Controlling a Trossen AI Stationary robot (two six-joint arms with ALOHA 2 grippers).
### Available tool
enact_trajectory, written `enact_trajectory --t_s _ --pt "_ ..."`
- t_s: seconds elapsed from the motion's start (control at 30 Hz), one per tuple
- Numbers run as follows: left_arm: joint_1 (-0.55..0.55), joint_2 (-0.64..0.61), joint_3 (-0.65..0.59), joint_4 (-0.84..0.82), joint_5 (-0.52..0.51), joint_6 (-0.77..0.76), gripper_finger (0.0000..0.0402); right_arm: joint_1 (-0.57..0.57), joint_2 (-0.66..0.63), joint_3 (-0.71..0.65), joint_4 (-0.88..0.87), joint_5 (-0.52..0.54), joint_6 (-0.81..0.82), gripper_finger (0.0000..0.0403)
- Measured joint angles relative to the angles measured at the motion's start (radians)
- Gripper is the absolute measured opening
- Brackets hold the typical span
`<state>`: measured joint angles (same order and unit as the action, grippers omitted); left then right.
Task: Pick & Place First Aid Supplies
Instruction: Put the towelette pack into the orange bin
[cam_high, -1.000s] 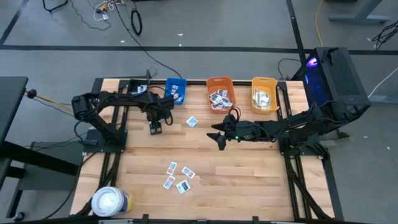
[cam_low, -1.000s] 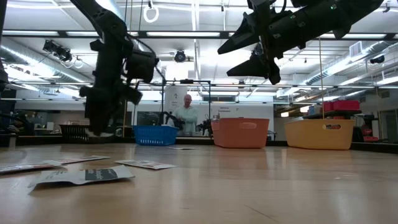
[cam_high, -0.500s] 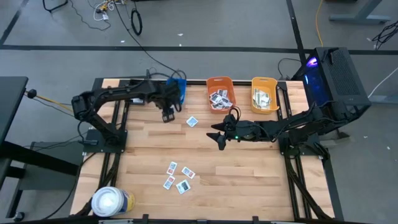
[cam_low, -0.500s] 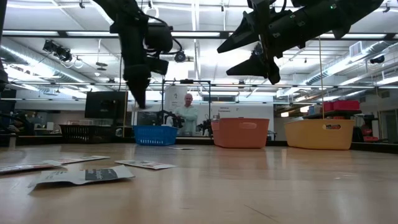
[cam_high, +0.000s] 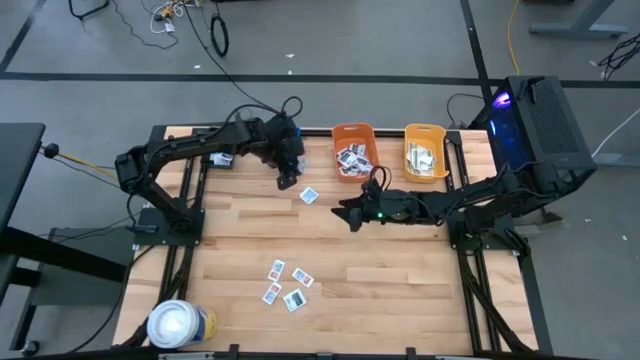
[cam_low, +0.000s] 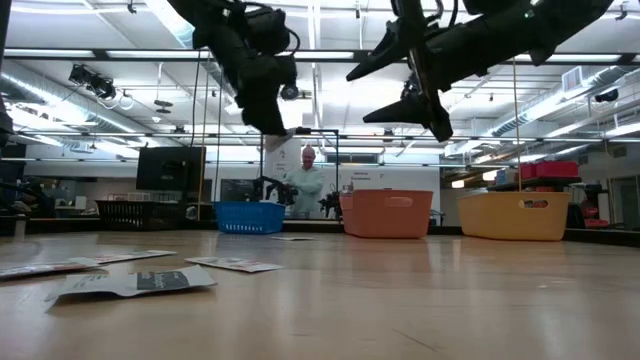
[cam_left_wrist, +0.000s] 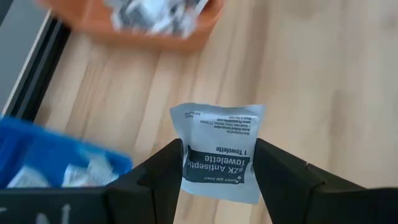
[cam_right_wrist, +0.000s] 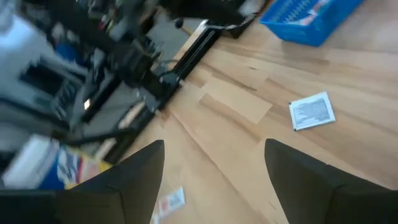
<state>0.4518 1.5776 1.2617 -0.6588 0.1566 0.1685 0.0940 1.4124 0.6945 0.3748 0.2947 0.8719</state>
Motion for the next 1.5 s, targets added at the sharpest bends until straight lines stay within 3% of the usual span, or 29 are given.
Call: enact_trajectory --t_s 0.23,0.6,0.83,1.5 --pt "-0.061 -0.001 0.004 0.054 0.073 0.06 0.0194 -0.067 0.0 0.0 0.01 -0.071 0.241 0.0278" --pt "-0.213 -0.001 0.004 0.112 0.001 0.083 0.0194 -0.118 0.0 0.0 0.137 -0.138 0.405 0.0278" --pt "-0.265 -0.001 0.004 0.151 -0.083 0.053 0.0194 -0.119 0.0 0.0 0.126 -0.129 0.404 0.0278" --pt "-0.276 -0.001 0.003 0.155 -0.085 0.025 0.0194 -0.137 0.0 0.0 0.101 -0.048 0.372 0.0278"
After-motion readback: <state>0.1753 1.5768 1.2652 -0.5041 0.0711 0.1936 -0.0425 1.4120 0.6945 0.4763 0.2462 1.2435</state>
